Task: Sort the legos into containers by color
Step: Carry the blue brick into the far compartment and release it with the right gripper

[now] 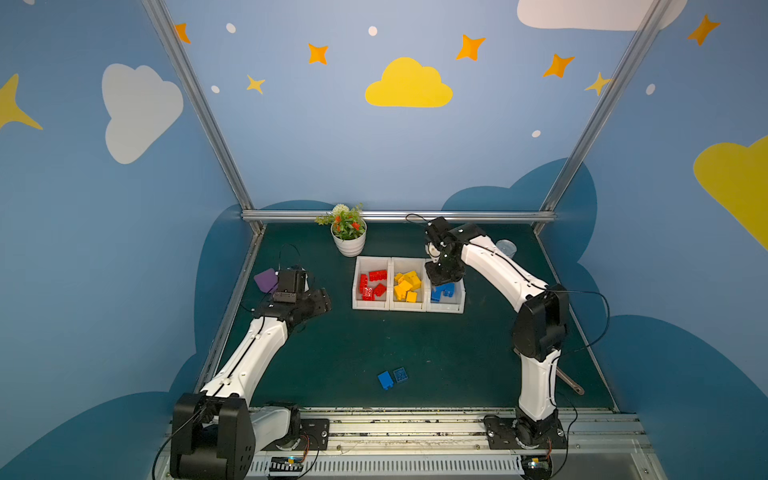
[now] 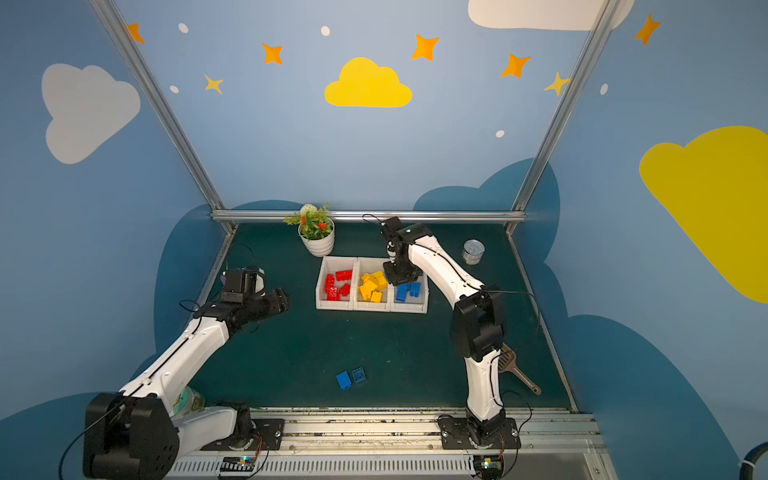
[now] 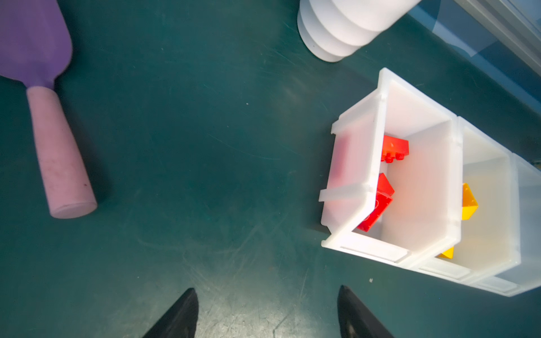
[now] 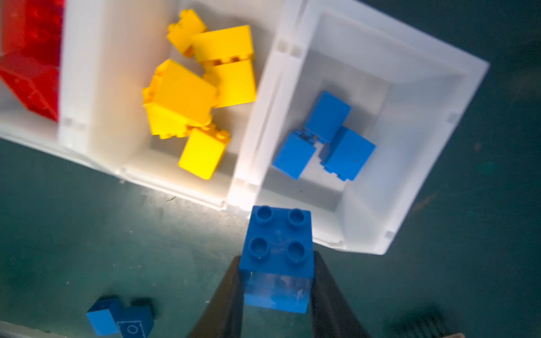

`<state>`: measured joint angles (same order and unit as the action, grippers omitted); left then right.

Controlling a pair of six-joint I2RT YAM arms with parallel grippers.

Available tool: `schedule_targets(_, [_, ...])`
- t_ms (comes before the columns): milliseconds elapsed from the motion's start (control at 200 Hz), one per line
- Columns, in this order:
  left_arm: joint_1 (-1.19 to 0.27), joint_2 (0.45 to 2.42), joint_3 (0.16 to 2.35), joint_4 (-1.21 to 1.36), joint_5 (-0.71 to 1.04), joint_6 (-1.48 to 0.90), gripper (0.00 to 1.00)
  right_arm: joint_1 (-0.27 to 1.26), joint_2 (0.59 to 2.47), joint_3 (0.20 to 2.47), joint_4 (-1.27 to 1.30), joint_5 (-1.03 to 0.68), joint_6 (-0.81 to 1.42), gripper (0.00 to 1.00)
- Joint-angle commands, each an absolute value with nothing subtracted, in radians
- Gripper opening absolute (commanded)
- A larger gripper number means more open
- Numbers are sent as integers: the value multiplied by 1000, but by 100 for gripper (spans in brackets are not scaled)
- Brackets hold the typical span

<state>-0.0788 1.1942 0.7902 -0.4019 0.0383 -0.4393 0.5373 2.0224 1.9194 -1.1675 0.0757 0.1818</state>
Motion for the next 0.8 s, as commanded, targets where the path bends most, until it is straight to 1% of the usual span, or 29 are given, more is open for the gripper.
schedule_targets(0, [-75,1177,785,-385,77,-447,75,509,2067,1942,-1181,88,156,25])
schedule_targets(115, [-77,1169,776,-387,80,-452,75,482,2083,1936,-1164,75,162,25])
schedule_targets(150, [-76,1167,775,-387,81,-452,75,475,2086,1936,-1162,70,164,26])
schedule_targets(175, [-77,1164,772,-388,81,-451,75,472,2087,1936,-1160,66,166,30])
schedule_targets(225, [-76,1162,771,-388,81,-454,75,470,2086,1935,-1158,63,168,45])
schedule_targets(265, [-76,1162,769,-389,83,-452,75,469,2085,1934,-1158,60,170,54])
schedule_targets(300, [-76,1161,770,-388,87,-452,75,469,2083,1933,-1157,61,172,58])
schedule_targets(365, [-77,1163,771,-384,92,-450,75,469,2078,1928,-1155,63,172,62])
schedule_targets(531, [-77,1164,769,-383,94,-448,75,467,2069,1916,-1148,58,180,65])
schedule_targets(796, [-81,1162,770,-385,100,-445,76,467,2056,1905,-1146,49,187,65])
